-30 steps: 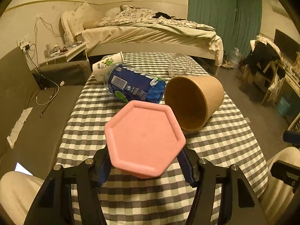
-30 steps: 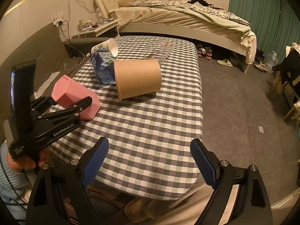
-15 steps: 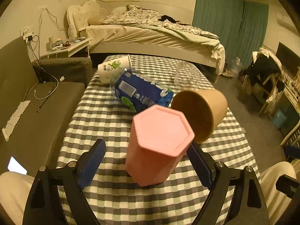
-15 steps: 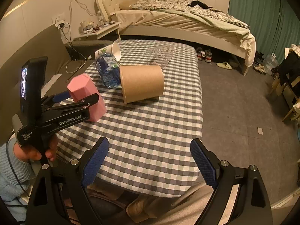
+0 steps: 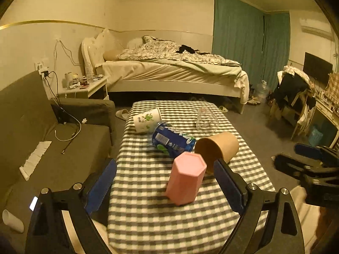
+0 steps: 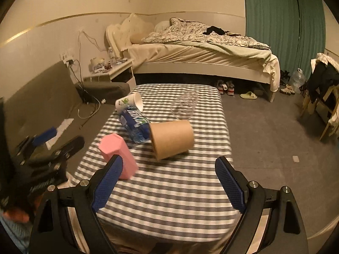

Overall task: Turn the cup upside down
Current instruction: 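Open the left tool and withdraw it from the pink cup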

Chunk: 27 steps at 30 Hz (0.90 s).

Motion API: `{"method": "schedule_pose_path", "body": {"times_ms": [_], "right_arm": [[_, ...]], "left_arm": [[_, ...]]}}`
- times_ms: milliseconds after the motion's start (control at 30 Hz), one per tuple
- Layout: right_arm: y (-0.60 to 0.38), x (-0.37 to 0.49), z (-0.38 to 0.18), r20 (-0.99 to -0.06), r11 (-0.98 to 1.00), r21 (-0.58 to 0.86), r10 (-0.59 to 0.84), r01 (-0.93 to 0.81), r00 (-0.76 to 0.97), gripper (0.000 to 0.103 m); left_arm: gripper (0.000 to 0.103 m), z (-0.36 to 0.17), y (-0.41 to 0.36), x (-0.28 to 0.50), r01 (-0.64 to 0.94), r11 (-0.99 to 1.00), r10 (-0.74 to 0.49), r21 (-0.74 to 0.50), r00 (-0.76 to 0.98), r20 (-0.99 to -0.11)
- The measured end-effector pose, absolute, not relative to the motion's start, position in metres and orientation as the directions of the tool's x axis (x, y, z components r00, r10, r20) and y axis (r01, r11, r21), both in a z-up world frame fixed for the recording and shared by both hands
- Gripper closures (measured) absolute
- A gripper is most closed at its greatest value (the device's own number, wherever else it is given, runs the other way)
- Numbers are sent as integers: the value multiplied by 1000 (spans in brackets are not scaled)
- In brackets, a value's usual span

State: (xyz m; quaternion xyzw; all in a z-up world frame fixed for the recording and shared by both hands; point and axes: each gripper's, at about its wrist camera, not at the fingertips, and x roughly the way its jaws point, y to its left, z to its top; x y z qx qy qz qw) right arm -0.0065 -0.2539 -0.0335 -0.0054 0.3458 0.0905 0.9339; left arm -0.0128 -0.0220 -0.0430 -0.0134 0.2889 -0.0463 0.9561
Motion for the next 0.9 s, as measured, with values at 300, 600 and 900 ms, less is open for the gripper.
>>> {"method": "schedule_pose_path", "body": {"times_ms": [300, 600, 900], "right_arm": [[-235, -4, -60, -659, 992, 56, 121, -112, 743, 0], [-242, -6, -64, -653, 997, 40, 79, -70, 753, 0], [-245, -7, -70, -660, 997, 39, 72, -62, 747, 0]], "left_arm": [[0, -63, -13, -27, 41, 998, -65, -54, 795, -603], [0, -64, -6, -22, -13, 998, -27, -61, 795, -606], [0, -65, -5, -20, -15, 998, -28, -66, 792, -609]]}}
